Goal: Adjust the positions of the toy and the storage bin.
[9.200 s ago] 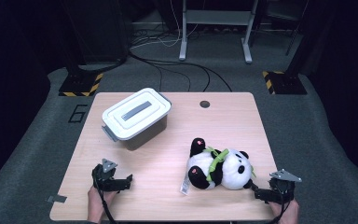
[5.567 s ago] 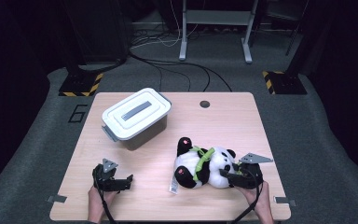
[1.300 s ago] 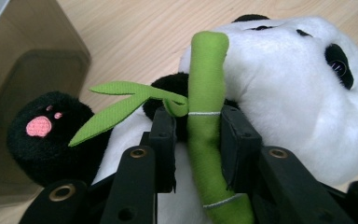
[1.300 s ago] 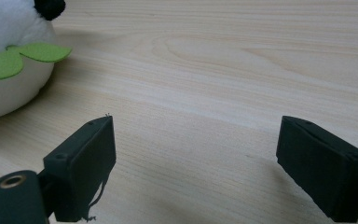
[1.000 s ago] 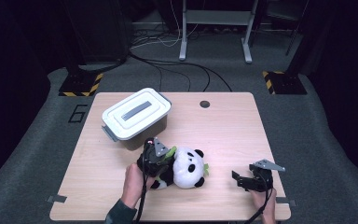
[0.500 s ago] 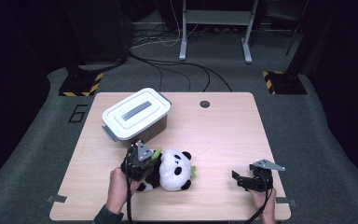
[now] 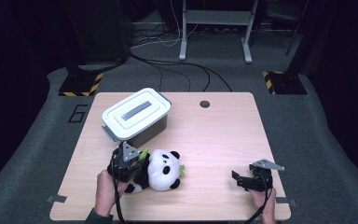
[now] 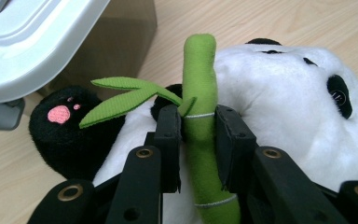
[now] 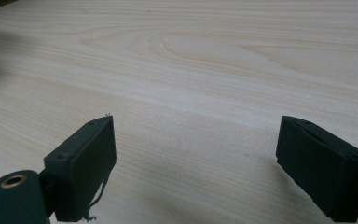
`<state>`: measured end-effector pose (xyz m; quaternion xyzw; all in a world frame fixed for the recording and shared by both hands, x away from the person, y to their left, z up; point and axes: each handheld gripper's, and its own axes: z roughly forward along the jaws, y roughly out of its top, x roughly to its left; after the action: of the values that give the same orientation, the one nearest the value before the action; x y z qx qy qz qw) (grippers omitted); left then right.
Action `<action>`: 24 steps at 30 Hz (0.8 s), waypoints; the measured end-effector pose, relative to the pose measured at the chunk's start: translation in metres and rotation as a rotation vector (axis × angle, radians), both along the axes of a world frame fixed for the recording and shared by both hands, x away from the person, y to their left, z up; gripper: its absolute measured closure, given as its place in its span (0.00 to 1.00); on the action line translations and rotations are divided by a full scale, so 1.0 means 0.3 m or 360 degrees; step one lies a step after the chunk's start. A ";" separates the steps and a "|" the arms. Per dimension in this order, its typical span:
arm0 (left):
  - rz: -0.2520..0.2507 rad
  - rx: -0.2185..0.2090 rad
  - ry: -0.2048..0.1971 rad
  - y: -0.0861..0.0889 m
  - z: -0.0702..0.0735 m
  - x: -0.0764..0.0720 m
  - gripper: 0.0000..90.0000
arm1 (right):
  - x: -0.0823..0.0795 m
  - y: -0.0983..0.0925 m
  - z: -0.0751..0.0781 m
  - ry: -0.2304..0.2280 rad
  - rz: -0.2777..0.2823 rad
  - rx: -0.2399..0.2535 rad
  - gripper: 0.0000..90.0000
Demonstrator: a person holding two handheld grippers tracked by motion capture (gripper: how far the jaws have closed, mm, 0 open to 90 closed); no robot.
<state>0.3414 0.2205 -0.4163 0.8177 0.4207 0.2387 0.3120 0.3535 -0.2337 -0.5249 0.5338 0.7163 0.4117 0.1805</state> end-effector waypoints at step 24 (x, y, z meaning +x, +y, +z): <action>0.0074 -0.0094 0.0005 0.073 0.022 -0.014 0.30 | 0.003 0.001 -0.001 0.0017 0.0011 0.0001 0.12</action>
<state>0.3372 0.2422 -0.4098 0.7984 0.4470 0.2322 0.3298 0.3545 -0.2333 -0.5252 0.5336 0.7190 0.4095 0.1750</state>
